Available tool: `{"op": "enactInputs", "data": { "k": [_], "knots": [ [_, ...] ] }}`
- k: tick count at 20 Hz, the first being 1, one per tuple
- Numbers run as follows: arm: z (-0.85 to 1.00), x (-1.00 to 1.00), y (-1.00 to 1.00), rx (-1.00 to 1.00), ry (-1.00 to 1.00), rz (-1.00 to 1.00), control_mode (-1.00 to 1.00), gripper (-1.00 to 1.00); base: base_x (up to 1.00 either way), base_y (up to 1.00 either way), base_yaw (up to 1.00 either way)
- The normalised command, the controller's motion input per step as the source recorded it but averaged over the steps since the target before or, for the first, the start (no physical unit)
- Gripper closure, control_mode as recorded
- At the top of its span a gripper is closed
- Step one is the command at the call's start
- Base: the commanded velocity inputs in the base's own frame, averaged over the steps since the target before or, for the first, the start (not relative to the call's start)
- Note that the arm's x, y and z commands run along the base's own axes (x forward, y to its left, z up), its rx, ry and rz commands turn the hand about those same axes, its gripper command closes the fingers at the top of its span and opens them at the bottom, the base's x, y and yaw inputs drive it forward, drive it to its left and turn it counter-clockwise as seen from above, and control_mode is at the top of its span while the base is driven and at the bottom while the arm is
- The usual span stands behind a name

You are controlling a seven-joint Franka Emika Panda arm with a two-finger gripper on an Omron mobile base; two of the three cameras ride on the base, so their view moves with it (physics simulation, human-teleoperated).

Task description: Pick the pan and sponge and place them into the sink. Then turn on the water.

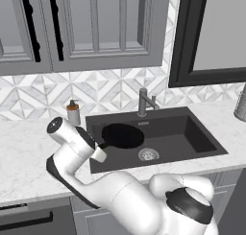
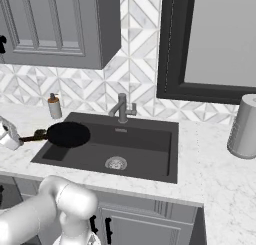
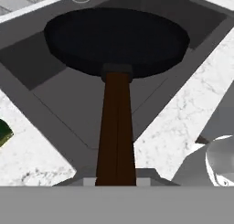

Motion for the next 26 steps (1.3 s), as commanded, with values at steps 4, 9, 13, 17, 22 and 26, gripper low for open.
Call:
{"op": "enactInputs", "data": {
  "k": [4, 9, 13, 17, 22, 26],
  "knots": [
    [0.00, 0.08, -0.68, 0.00, 0.14, -0.52, -1.00, 1.00, 0.00, 0.00, 0.00],
    [0.00, 0.41, -0.57, 0.00, 0.04, -0.36, -1.00, 1.00, 0.00, 0.00, 0.00],
    [-0.05, 0.56, -0.51, 0.00, 0.00, -0.12, -1.00, 1.00, 0.00, 0.00, 0.00],
    [-0.19, 0.53, -0.28, 0.00, 0.00, 0.00, -1.00, 1.00, 0.00, 0.00, 0.00],
    [-0.32, 0.43, -0.32, 0.00, 0.00, 0.00, -1.00, 1.00, 0.00, 0.00, 0.00],
    [-0.27, 0.21, -0.49, 0.02, -0.01, 0.00, -1.00, 1.00, 0.00, 0.00, 0.00]
  ]
}}
